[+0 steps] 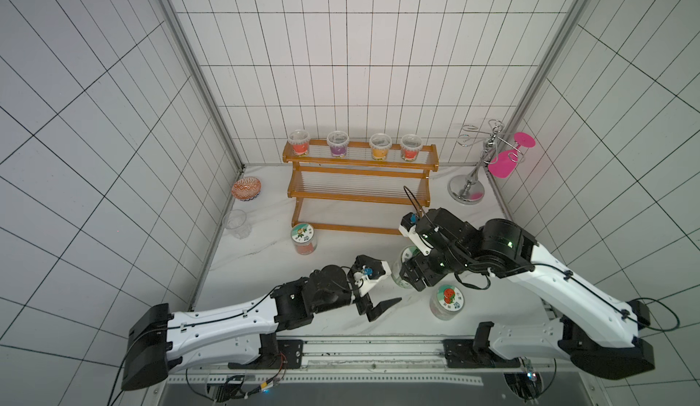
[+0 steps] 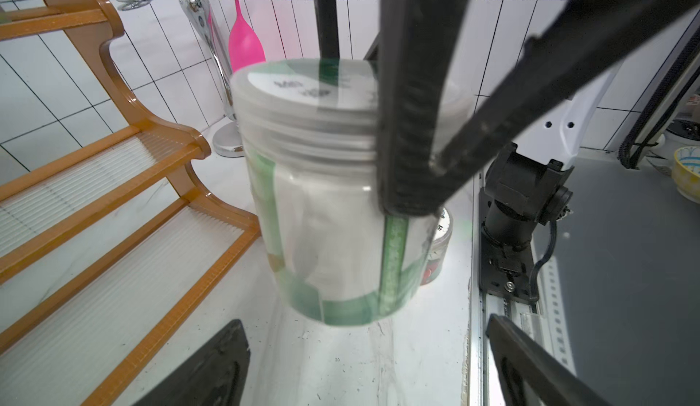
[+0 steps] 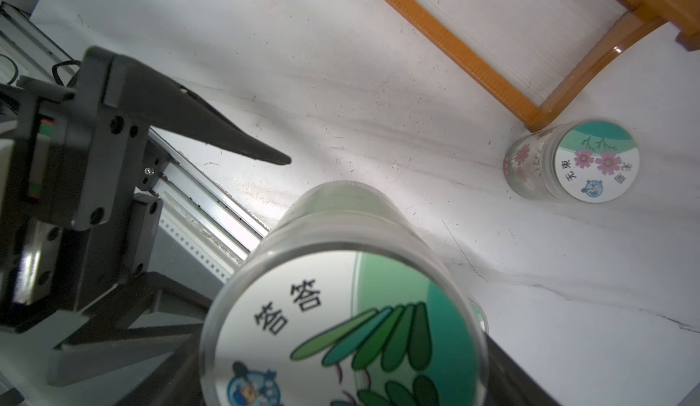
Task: Place the seed container on the shelf
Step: Pick up the seed jar at the center of the board.
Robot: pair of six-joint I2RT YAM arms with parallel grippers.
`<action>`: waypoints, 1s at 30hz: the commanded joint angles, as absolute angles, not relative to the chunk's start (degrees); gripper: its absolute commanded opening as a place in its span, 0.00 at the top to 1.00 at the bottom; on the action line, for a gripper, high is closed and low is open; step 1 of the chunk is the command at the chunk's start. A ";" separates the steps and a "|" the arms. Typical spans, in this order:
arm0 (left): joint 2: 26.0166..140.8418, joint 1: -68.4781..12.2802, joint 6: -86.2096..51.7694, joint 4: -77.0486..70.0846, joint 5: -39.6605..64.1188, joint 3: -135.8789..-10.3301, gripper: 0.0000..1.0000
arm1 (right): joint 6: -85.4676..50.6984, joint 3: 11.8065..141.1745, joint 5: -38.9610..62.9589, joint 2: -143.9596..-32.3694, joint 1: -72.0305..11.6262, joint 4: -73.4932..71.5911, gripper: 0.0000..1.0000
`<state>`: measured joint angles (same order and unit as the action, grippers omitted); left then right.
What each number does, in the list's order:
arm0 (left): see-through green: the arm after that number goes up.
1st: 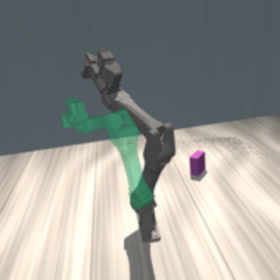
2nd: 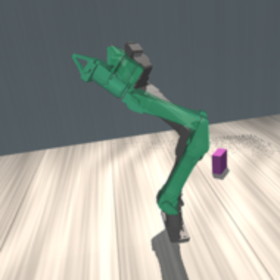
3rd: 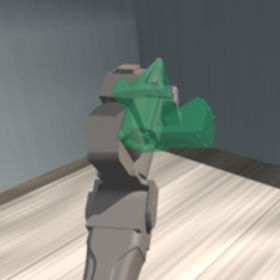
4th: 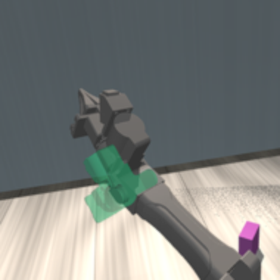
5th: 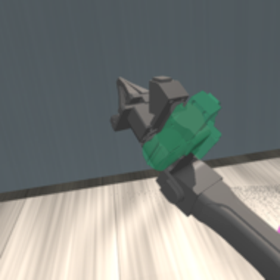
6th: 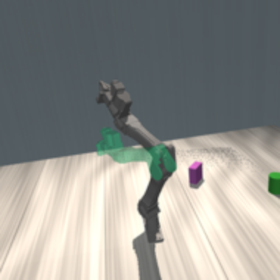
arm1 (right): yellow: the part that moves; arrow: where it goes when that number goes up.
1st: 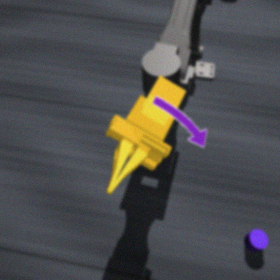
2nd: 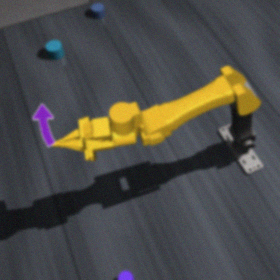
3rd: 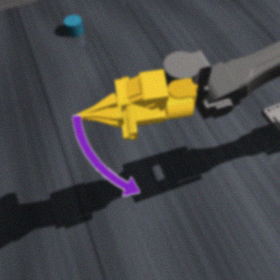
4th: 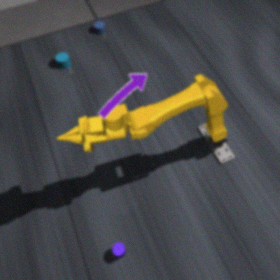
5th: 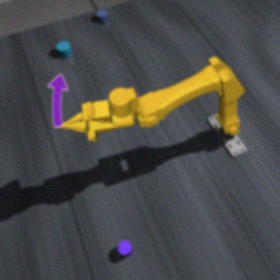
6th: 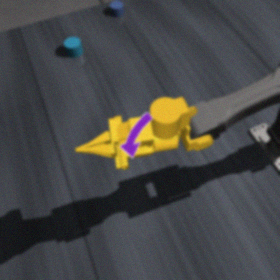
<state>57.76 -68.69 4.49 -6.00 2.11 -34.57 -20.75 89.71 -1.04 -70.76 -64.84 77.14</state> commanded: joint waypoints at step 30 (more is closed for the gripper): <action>66.08 -65.75 -1.03 -26.03 4.50 -35.93 0.50 | -17.23 90.78 -1.66 -67.32 -62.61 72.47 0.01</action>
<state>67.29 -66.39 0.03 -20.67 5.80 -37.01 -17.78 89.17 1.41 -69.08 -63.51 73.76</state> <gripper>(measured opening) 0.589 0.984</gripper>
